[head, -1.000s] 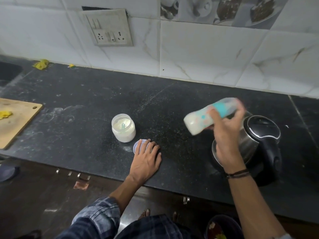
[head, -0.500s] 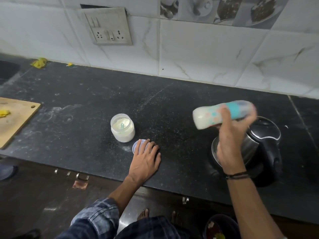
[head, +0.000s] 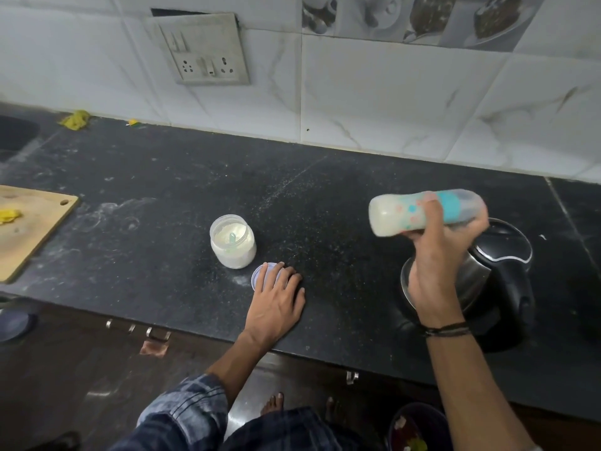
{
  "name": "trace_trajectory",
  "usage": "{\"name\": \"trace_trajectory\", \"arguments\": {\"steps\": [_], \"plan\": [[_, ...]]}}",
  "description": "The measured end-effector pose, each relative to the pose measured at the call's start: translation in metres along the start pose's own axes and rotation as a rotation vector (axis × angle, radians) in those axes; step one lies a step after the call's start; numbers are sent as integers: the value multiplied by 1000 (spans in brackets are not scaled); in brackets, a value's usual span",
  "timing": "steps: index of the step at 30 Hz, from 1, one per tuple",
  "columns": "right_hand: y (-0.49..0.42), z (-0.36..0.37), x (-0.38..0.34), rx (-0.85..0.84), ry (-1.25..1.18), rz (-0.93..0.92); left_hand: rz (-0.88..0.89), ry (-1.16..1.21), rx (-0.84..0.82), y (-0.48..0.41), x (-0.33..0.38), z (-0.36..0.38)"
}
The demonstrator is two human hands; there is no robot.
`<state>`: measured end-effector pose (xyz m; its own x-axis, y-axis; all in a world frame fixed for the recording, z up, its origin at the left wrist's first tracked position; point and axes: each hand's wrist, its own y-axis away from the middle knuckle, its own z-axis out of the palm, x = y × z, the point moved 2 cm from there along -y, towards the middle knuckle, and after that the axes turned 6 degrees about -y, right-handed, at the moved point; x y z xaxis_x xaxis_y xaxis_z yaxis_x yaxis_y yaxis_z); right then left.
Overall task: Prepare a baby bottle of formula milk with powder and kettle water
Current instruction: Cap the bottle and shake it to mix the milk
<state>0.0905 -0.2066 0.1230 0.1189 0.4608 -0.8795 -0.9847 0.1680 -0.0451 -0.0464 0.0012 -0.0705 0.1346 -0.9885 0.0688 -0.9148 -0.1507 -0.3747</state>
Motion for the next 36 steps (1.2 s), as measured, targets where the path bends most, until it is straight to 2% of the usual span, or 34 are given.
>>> {"name": "trace_trajectory", "arguments": {"steps": [3, 7, 11, 15, 19, 20, 23, 27, 31, 35, 36], "plan": [[4, 0, 7, -199, 137, 59, 12, 4, 5, 1, -2, 1], [-1, 0, -1, 5, -32, -18, -8, 6, -1, -1, 0, 1], [8, 1, 6, -219, 124, 62, 6, 7, 12, 0, 0, -1], [3, 0, 0, -21, -16, -12, -11, 10, -1, -1, 1, -1], [7, 3, 2, -252, 129, 57, 4, 14, 13, 0, 0, -2], [5, 3, -1, -235, 103, 30, 1, 16, 16, -1, 0, -1], [-5, -1, -8, -36, -21, -37, -6, 16, 10, -1, 1, 0], [-1, 2, -2, -215, 115, 79, 7, 15, 24, 0, -1, 0], [-3, 0, -7, -8, -23, -1, -8, 8, 16, 0, 2, -1], [5, 3, 2, -232, 153, 81, -2, 20, 25, 0, 1, -4], [6, 4, -1, -217, 122, 54, -5, 22, 24, -1, 1, -4]]}}
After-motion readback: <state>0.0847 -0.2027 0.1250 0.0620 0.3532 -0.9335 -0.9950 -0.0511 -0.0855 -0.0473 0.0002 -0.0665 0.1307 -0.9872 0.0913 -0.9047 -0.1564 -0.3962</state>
